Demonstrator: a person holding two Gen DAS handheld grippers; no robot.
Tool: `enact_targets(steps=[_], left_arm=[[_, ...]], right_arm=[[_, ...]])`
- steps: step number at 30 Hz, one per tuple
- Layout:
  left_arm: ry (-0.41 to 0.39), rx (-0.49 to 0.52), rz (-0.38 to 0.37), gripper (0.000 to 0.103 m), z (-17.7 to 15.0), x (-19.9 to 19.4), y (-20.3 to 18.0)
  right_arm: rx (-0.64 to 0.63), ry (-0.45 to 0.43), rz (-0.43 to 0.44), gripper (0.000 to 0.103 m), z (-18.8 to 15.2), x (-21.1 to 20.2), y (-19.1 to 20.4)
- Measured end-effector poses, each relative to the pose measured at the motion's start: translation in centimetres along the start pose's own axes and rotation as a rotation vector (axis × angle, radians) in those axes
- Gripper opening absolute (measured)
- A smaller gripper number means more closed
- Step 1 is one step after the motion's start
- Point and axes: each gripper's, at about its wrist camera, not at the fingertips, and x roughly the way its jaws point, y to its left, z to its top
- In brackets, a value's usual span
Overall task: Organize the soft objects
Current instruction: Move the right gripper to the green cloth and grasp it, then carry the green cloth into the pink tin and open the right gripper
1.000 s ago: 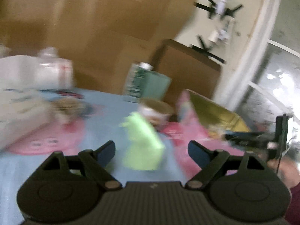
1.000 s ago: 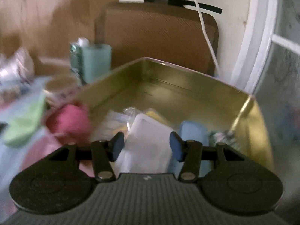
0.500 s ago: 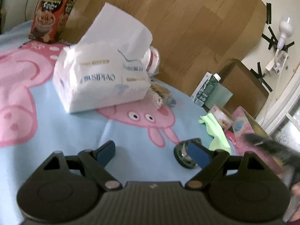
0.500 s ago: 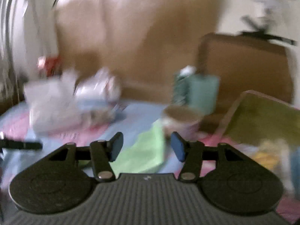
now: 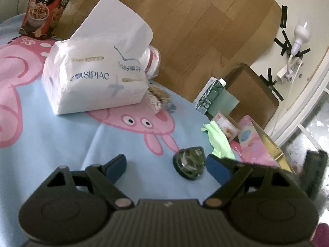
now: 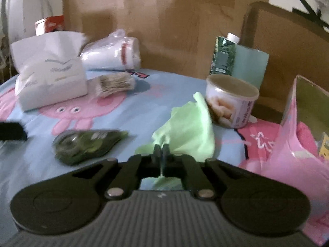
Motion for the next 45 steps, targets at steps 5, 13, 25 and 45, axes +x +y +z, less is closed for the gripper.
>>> enact_targets(steps=[5,13,25,45], left_arm=[[0.0,0.001,0.001,0.088,0.0,0.0,0.0],[0.026,-0.002,0.011,0.088,-0.3,-0.7,-0.5],[0.05,-0.011,-0.008,0.088,-0.3,-2.3,-2.3],[0.234,0.025,-0.099,0.082,-1.7,2.5,-7.3]], right_arm=[[-0.034,-0.104,0.155,0.002,-1.3,-5.6,2.9],[-0.151,-0.097,0.348,0.005,-3.1,-7.4,7.6],[-0.103,-0.155,0.076,0.068,-2.8,-6.5,2.5],[-0.045,-0.063,0.308,0.007,-4.5,-8.2,2.3]])
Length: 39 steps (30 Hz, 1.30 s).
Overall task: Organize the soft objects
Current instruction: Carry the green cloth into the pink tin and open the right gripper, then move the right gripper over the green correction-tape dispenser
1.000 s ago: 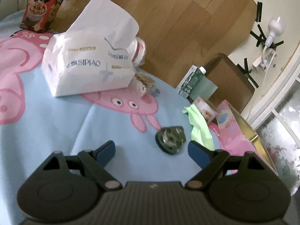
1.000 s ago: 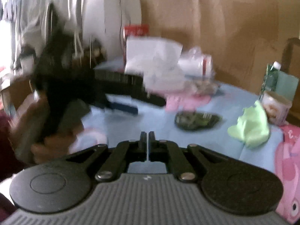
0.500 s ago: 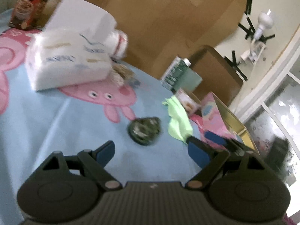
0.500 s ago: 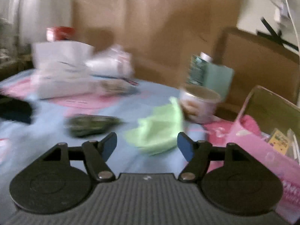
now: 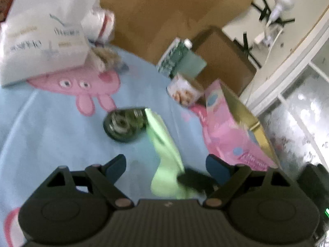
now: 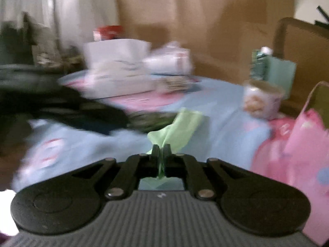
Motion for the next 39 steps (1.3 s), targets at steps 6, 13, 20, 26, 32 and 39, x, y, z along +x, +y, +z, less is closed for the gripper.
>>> enact_targets(steps=[6,13,20,26,32,39], left_arm=[[0.073,0.061,0.034,0.034,-0.8,1.9,-1.3],[0.099,0.074,-0.031,0.014,-0.4,2.6,-3.5],[0.056,0.295,-0.171,0.014,4.1,5.1,-13.5],[-0.023,0.438,-0.173,0.048,7.4,10.6,-21.8],[-0.07,0.383,-0.082,0.055,8.4,12.4,-21.0],[-0.12,0.326,0.007,0.063,6.7,7.0,-12.6]], right_arm=[[-0.074,0.004,-0.035,0.02,-1.8,-0.5,2.5],[-0.09,-0.007,-0.05,0.009,-1.5,0.3,2.0],[-0.058,-0.271,-0.296,0.009,0.4,-5.1,-2.3],[0.039,-0.298,-0.512,0.012,3.2,-6.7,-10.7],[0.251,-0.103,-0.586,0.078,4.5,-5.0,-20.3],[0.342,-0.188,-0.534,0.078,0.9,-7.8,-17.8]])
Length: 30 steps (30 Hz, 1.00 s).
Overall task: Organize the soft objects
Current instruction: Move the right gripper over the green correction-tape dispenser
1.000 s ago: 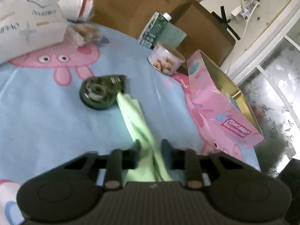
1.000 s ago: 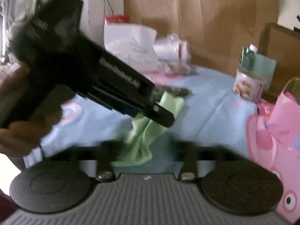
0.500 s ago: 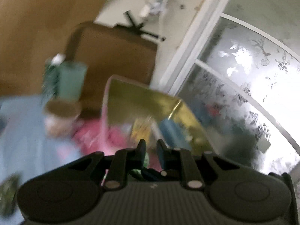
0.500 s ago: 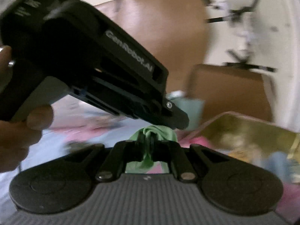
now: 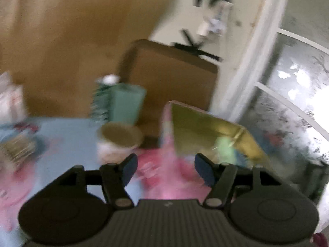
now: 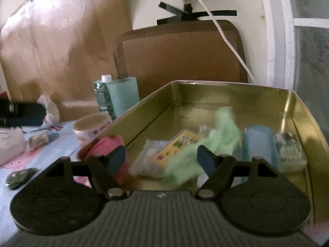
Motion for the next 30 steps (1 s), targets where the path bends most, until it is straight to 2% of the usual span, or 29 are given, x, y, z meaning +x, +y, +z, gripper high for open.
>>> enact_targets(steps=[5,8,12,17,18,19,21,23,27,30], left_arm=[[-0.024,-0.141,0.12,0.063,-3.0,-5.4,7.5],[-0.026,-0.228,0.191,0.063,-5.0,-8.3,11.5],[-0.025,-0.297,0.27,0.063,-7.5,-10.9,15.1],[-0.047,-0.339,0.306,0.064,-9.3,-12.3,17.6],[-0.058,-0.341,0.308,0.067,-9.3,-12.4,17.6],[-0.07,-0.337,0.322,0.074,-9.4,-12.5,17.6],[-0.104,-0.326,0.368,0.079,-9.8,-12.6,17.5],[-0.125,-0.33,0.369,0.079,-9.9,-12.8,17.6],[-0.141,-0.348,0.382,0.079,-9.8,-12.8,18.0],[-0.139,-0.339,0.388,0.08,-9.9,-12.7,17.9]], right_arm=[[-0.025,-0.091,0.038,0.078,-0.9,-2.0,3.0],[-0.047,-0.096,0.141,0.078,-1.1,-2.4,5.7],[-0.117,0.001,0.298,0.078,-2.4,-0.7,11.1],[-0.262,0.11,0.396,0.079,-4.5,2.0,18.1],[-0.284,0.124,0.406,0.079,-4.7,2.6,19.3],[-0.294,0.137,0.409,0.08,-4.6,3.2,20.2],[-0.305,0.164,0.392,0.083,-4.7,4.5,21.8],[-0.301,0.189,0.354,0.087,-4.7,5.7,22.9],[-0.235,0.253,0.343,0.09,-4.7,7.3,23.9],[-0.247,0.264,0.292,0.093,-5.2,8.0,24.9]])
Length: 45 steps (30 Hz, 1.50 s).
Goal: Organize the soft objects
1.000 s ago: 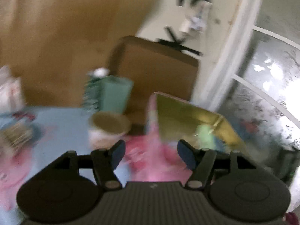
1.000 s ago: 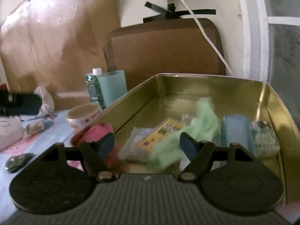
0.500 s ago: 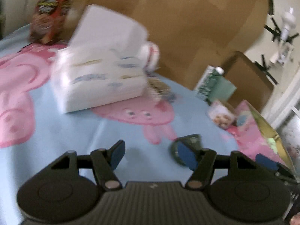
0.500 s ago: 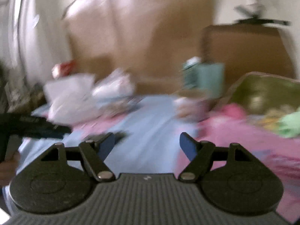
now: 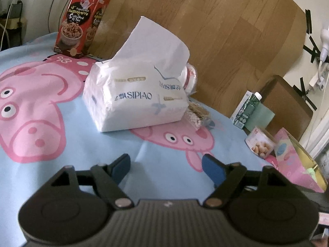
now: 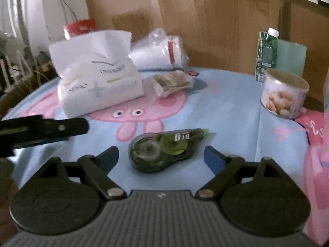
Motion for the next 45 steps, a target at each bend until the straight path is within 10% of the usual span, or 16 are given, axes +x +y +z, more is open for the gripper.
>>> enact_targets(steps=[5,45], left_arm=[[0.001,0.027,0.015,0.082,-0.2,0.1,-0.5],[0.042,0.218,0.162,0.094,-0.9,1.4,-3.6]], right_arm=[[-0.012,-0.017,-0.013,0.077,-0.3,-0.3,0.1],[-0.101,-0.057,0.174,0.083,-5.6,-7.0,-0.8]])
